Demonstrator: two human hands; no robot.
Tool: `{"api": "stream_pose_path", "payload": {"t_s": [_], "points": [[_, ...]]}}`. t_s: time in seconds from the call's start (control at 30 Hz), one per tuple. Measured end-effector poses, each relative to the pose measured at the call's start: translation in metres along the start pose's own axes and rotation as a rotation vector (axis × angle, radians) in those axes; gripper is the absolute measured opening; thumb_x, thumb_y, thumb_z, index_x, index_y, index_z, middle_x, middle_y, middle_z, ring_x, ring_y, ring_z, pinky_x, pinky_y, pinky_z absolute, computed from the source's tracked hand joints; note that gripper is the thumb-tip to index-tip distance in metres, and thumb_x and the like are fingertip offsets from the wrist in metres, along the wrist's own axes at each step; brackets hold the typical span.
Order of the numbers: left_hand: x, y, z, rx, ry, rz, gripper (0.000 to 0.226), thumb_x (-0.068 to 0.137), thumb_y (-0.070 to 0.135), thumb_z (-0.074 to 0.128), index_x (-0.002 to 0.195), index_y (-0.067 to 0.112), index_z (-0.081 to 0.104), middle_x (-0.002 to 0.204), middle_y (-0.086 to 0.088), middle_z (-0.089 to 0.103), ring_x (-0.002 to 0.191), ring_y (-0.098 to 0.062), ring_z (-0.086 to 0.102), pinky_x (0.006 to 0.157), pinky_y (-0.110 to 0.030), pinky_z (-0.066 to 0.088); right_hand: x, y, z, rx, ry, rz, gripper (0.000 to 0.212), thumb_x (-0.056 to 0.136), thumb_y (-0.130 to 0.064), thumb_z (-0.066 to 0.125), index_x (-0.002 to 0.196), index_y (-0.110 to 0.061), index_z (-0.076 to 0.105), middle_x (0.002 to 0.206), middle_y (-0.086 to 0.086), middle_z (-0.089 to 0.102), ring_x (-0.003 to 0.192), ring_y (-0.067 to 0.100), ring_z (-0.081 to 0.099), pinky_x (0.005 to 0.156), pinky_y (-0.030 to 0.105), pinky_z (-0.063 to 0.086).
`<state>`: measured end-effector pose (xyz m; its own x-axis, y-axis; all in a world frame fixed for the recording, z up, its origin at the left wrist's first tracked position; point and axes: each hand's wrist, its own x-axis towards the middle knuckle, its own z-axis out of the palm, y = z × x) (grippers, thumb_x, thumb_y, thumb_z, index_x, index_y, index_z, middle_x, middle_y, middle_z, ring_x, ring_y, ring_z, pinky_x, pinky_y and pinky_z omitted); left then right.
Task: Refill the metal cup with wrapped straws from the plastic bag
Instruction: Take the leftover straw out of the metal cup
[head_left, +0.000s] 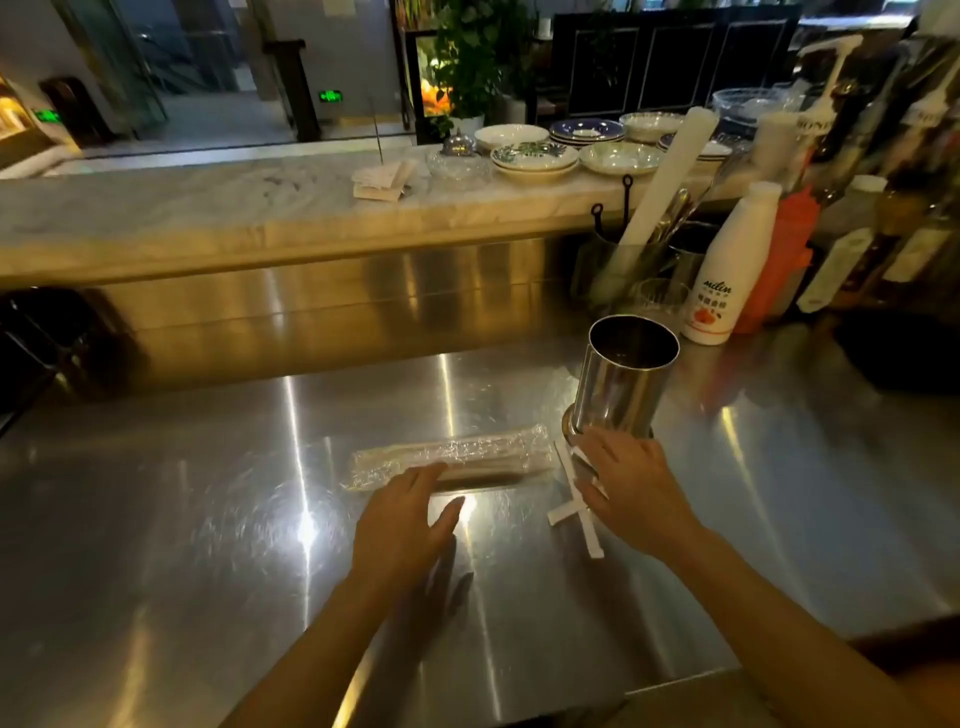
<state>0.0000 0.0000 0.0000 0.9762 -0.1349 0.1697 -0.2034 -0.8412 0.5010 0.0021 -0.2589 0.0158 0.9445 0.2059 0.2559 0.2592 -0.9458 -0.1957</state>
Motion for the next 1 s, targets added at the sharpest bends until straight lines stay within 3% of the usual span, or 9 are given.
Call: {"api": "stream_pose_path", "payload": {"t_s": [0.13,0.27,0.5,0.57,0.7,0.77,0.87,0.93,1.0], "points": [[-0.01,-0.009,0.019,0.032,-0.088,0.043,0.043,0.088,0.042,0.052,0.126,0.023,0.049,0.124,-0.004,0.06,0.106,-0.02,0.058,0.092,-0.034,0.044,-0.011,0.011,0.023,-0.114,-0.121,-0.044,0.032,0.081,-0.018,0.063,0.111,-0.008,0.06,0.113,0.013,0.066,0.104,0.033,0.061,0.089,0.044,0.044],[-0.019,-0.03,0.039,0.149,-0.172,0.073,0.052,0.09,0.049,0.043,0.134,0.021,0.042,0.143,-0.003,0.044,0.13,-0.019,0.039,0.11,-0.035,0.03,-0.019,0.024,0.041,-0.151,-0.254,-0.01,0.031,0.089,-0.028,0.048,0.117,-0.017,0.055,0.126,0.005,0.058,0.116,0.024,0.051,0.099,0.039,0.035],[-0.033,-0.042,0.052,0.161,-0.128,0.103,0.054,0.094,0.048,0.033,0.141,0.024,0.029,0.152,0.0,0.028,0.141,-0.015,0.02,0.114,-0.03,0.006,-0.018,0.025,0.053,-0.167,-0.212,0.001,0.036,0.084,-0.024,0.059,0.119,-0.014,0.056,0.119,0.01,0.064,0.109,0.028,0.058,0.093,0.041,0.043],[-0.033,-0.042,0.053,0.172,-0.124,0.095,0.054,0.094,0.049,0.031,0.142,0.025,0.028,0.152,0.001,0.027,0.141,-0.014,0.019,0.114,-0.029,0.004,-0.016,0.025,0.053,-0.198,-0.236,-0.023,0.028,0.085,-0.024,0.059,0.11,-0.013,0.061,0.113,0.01,0.065,0.103,0.026,0.06,0.09,0.039,0.044],[-0.034,-0.042,0.054,0.159,-0.126,0.086,0.054,0.094,0.049,0.032,0.141,0.025,0.028,0.152,0.001,0.027,0.141,-0.014,0.019,0.113,-0.03,0.003,-0.011,0.023,0.05,-0.276,-0.18,-0.099,0.027,0.061,-0.022,0.082,0.082,-0.01,0.07,0.083,0.009,0.073,0.076,0.024,0.068,0.071,0.038,0.056],[-0.034,-0.042,0.054,0.161,-0.119,0.087,0.054,0.093,0.049,0.032,0.141,0.025,0.028,0.152,0.001,0.027,0.141,-0.013,0.02,0.113,-0.029,0.004,-0.009,0.022,0.052,-0.266,-0.177,-0.133,0.025,0.069,-0.022,0.077,0.089,-0.008,0.069,0.089,0.011,0.072,0.083,0.027,0.068,0.077,0.04,0.054],[-0.033,-0.042,0.055,0.157,-0.122,0.087,0.054,0.093,0.05,0.032,0.141,0.025,0.028,0.152,0.001,0.028,0.141,-0.013,0.02,0.114,-0.03,0.004,-0.002,0.022,0.054,-0.182,-0.24,-0.074,0.024,0.09,-0.025,0.05,0.106,-0.01,0.06,0.11,0.009,0.064,0.101,0.025,0.058,0.092,0.035,0.043],[-0.034,-0.042,0.055,0.155,-0.116,0.088,0.055,0.093,0.05,0.03,0.141,0.024,0.03,0.151,0.001,0.03,0.14,-0.013,0.021,0.114,-0.03,0.004,0.003,0.021,0.055,-0.101,-0.227,-0.033,0.025,0.091,-0.027,0.046,0.107,-0.012,0.057,0.111,0.007,0.062,0.099,0.02,0.056,0.09,0.031,0.041],[-0.035,-0.042,0.054,0.156,-0.104,0.087,0.056,0.091,0.051,0.029,0.139,0.024,0.034,0.15,0.001,0.033,0.139,-0.014,0.024,0.114,-0.031,0.006,0.007,0.018,0.052,0.005,-0.194,0.027,0.017,0.09,-0.028,0.049,0.099,-0.015,0.056,0.098,0.003,0.063,0.084,0.014,0.053,0.079,0.025,0.041]]}}
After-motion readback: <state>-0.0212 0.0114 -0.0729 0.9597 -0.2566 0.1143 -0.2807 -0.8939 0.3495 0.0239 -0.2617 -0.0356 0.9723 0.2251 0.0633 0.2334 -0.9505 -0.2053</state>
